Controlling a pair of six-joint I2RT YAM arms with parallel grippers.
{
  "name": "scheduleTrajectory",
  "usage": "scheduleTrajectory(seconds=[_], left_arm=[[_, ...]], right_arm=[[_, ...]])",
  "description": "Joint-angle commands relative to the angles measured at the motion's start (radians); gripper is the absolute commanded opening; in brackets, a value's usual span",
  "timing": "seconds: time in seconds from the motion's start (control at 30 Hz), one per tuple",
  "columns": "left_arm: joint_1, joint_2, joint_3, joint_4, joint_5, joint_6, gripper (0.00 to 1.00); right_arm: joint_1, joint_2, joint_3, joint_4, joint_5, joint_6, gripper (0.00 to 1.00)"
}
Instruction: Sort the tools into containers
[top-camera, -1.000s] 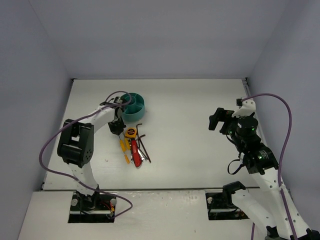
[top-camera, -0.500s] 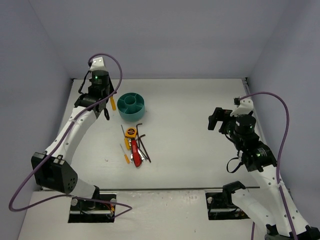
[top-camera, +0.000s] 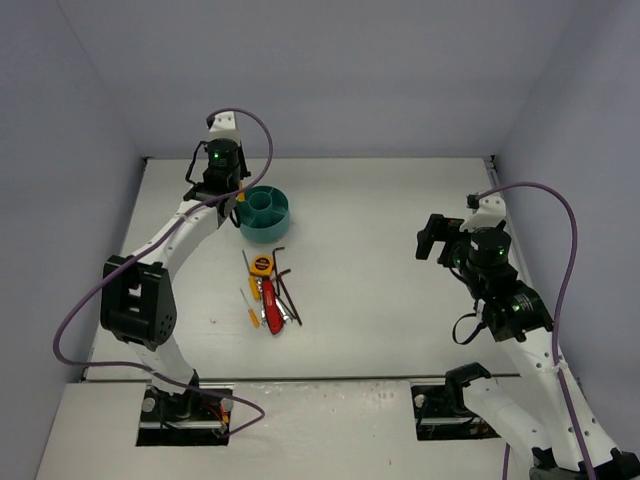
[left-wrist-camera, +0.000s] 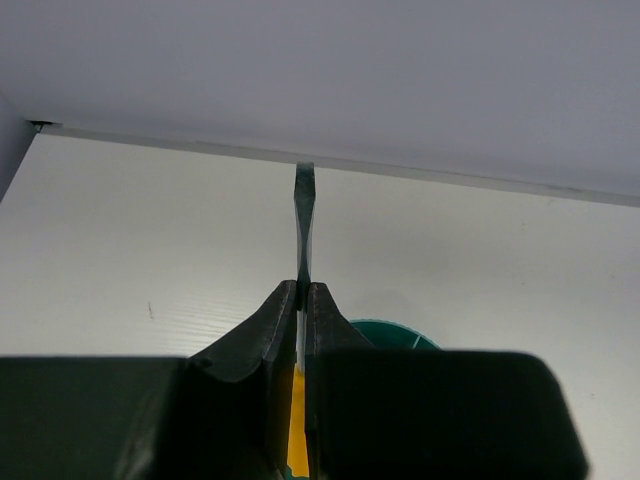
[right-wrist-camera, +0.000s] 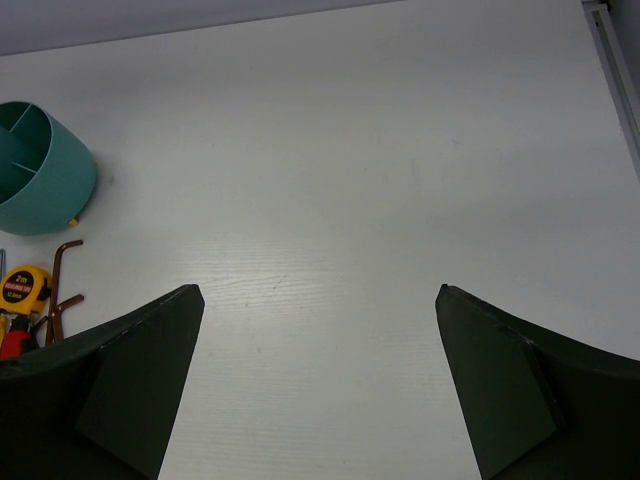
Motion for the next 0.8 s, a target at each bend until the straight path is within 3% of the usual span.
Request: scheduleTrajectory(seconds=[0.0,0.37,0.77], left_arm=[[0.008,-0.006,-0.012,0.176,-0.01,0.002,0.0],[0.008,0.015,-0.132,0.247,-0.042,-0.071,0.0],[0.006,0.038,-0.196,0.243,-0.041,-0.158,0.13]], right_arm=[[0.005,0.024,0.045,0.049,0.036,-0.022,1.0],[0.005,0.033,0.038,0.049,0.049,-0.035,1.0],[0.005,0.028,0.024,0.049,0.041,-0.035,1.0]])
